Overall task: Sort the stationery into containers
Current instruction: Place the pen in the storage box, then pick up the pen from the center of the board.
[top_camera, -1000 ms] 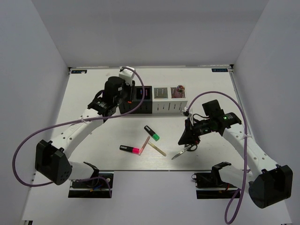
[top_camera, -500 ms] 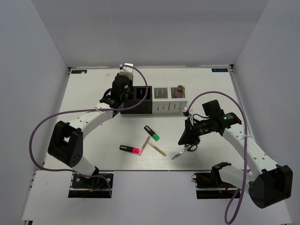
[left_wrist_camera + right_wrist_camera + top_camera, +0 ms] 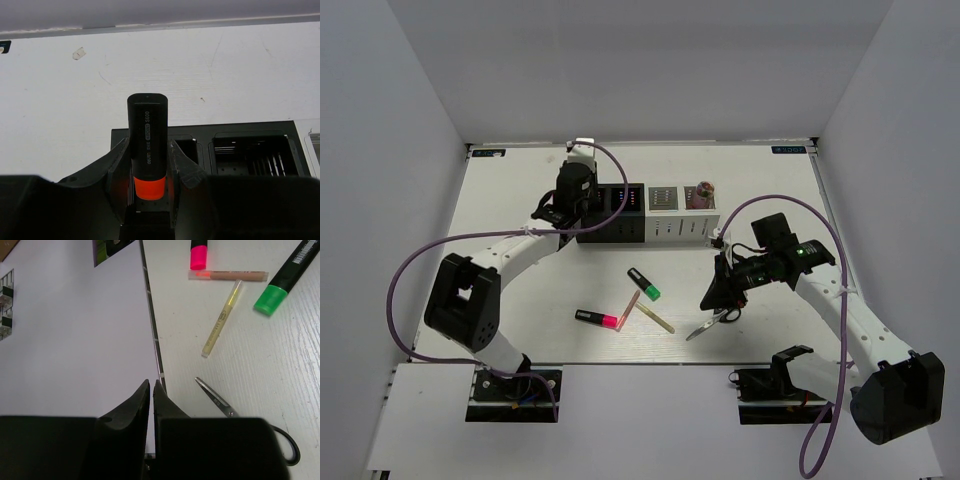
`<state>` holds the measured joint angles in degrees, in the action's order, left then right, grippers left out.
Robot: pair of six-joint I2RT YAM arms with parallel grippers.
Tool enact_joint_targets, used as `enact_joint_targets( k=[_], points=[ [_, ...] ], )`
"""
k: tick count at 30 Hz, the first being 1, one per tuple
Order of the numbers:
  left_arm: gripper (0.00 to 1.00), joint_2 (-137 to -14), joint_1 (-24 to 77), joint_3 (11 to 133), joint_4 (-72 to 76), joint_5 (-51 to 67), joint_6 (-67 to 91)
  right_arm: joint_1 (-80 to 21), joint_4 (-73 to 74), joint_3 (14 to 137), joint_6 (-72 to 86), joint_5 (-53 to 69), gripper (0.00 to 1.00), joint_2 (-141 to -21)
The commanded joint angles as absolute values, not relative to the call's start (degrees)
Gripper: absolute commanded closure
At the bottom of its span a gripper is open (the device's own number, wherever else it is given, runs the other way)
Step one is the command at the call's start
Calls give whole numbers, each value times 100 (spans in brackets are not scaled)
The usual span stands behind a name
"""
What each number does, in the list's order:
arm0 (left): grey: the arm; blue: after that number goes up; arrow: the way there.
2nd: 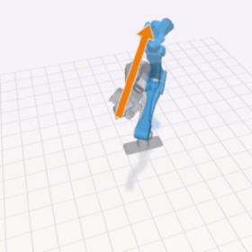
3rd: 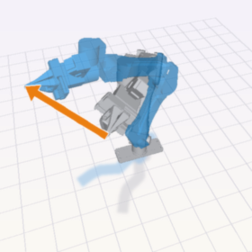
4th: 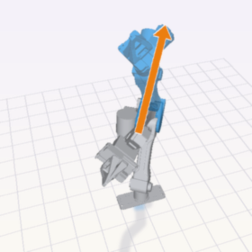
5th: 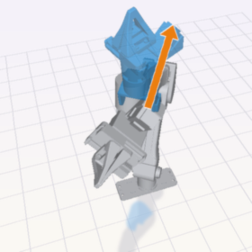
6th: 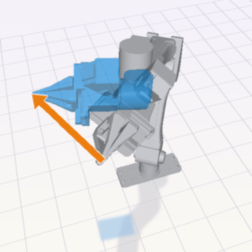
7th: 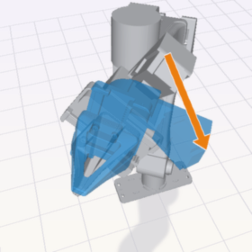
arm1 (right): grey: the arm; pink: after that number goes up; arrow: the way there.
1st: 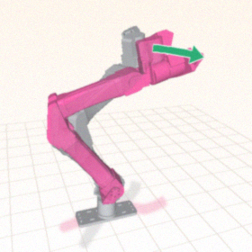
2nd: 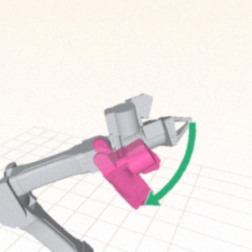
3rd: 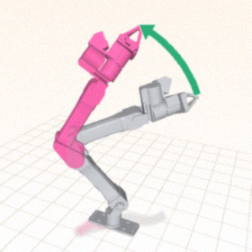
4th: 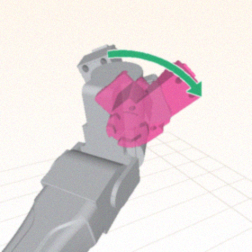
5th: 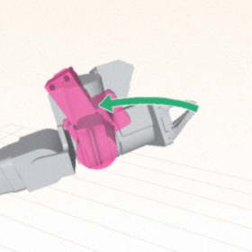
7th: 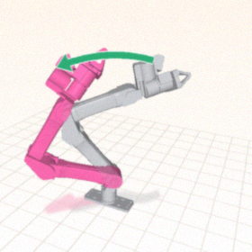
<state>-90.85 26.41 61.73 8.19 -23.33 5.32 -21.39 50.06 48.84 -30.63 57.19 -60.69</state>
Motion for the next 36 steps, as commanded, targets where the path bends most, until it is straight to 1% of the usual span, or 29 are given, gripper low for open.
enact_joint_targets(
  k=[1, 3, 4, 6, 7, 8, 10, 12, 13, 14, 15, 16, 17, 18, 20, 21, 22, 23, 24, 25, 26, 27, 28, 29, 31, 32, 33, 34, 36],
  points=[
    [61, -8991, 2637, 6108, 897, -2206, 721, -2118, 5089, 4852, -3164, 5862, 91, -5977],
    [52, -8965, 2628, 6108, 844, -2136, 747, -2136, 5106, 4843, -3155, 5862, 91, -5985],
    [51, -8956, 2628, 6091, 800, -2118, 799, -2136, 5106, 4851, -3164, 5871, 91, -5968],
    [42, -8912, 2628, 6082, 774, -2109, 826, -2109, 5106, 4851, -3173, 5854, 90, -5968],
    [37, -8895, 2628, 6091, 704, -2109, 861, -2118, 5106, 4852, -3164, 5854, 90, -5968],
    [28, -8860, 2619, 6073, 686, -2109, 870, -2109, 5124, 4843, -3181, 5845, 90, -5959],
    [28, -8824, 2637, 6091, 659, -2101, 870, -2118, 5124, 4843, -3173, 5854, 88, -5959],
    [38, -8737, 2628, 6100, 598, -2101, 861, -2101, 5124, 4852, -3182, 5854, 88, -5950],
    [48, -8649, 2628, 6108, 572, -2074, 861, -2118, 5141, 4843, -3190, 5845, 88, -5950],
    [62, -8570, 2628, 6135, 476, -2039, 931, -2118, 5133, 4843, -3190, 5853, 88, -5933],
    [88, -8517, 2637, 6178, 214, -2013, 993, -2118, 5142, 4860, -3182, 5836, 88, -5933],
    [96, -8308, 2654, 6335, 20, -1987, 1063, -2118, 5168, 4860, -3164, 5810, 91, -5933],
    [100, -8236, 2707, 6589, -635, -1943, 1368, -2118, 5055, 4860, -3138, 5757, 95, -5915],
    [100, -8148, 2716, 6748, -1546, -1925, 1536, -2136, 4984, 4799, -2920, 5705, 100, -5915],
    [100, -8007, 2751, 7188, -2474, -1890, 2291, -2109, 4354, 4729, -2525, 5006, 100, -5915],
    [100, -7876, 2751, 7242, -3592, -1864, 2816, -2118, 4194, 4633, -1983, 4705, 100, -5872],
    [100, -7779, 2768, 7173, -3917, -1933, 3526, -2136, 4053, 4571, -1864, 4398, 80, -5880],
    [100, -7378, 2795, 6598, -4442, -1873, 3846, -2153, 3826, 4553, -1785, 3585, 62, -5906],
    [86, -7226, 2786, 6374, -4552, -1802, 4720, -2162, 3771, 4561, -1662, 3360, 46, -5985],
    [73, -7094, 2786, 6146, -4648, -1663, 5007, -2162, 3727, 4640, -1522, 2992, 34, -6090],
    [64, -6675, 2786, 5952, -4893, -1609, 5314, -2145, 3735, 4684, -1434, 2753, 25, -6108],
    [58, -6558, 2795, 5385, -5113, -1530, 6031, -2171, 3701, 4711, -1363, 2620, 25, -6161],
    [50, -6461, 2795, 5222, -5272, -1460, 6229, -2162, 3587, 4685, -1171, 2384, 25, -6179],
    [47, -6199, 2804, 4968, -5395, -1389, 6423, -2162, 3473, 4676, -1108, 2199, 30, -6179],
    [44, -6004, 2812, 4668, -5625, -1345, 6995, -2171, 3340, 4615, -836, 1917, 45, -6196],
    [44, -5933, 2865, 4615, -5677, -1406, 7222, -2171, 3279, 4597, -791, 1846, 60, -6205],
    [41, -5915, 2952, 4588, -5704, -1415, 7338, -2171, 3278, 4579, -748, 1733, 67, -6196],
    [41, -5898, 3049, 4475, -5722, -1432, 7591, -2162, 3261, 4570, -686, 1714, 72, -6214],
    [39, -5993, 3190, 4447, -5757, -1442, 7812, -2162, 3226, 4553, -668, 1670, 78, -6205]
  ],
)
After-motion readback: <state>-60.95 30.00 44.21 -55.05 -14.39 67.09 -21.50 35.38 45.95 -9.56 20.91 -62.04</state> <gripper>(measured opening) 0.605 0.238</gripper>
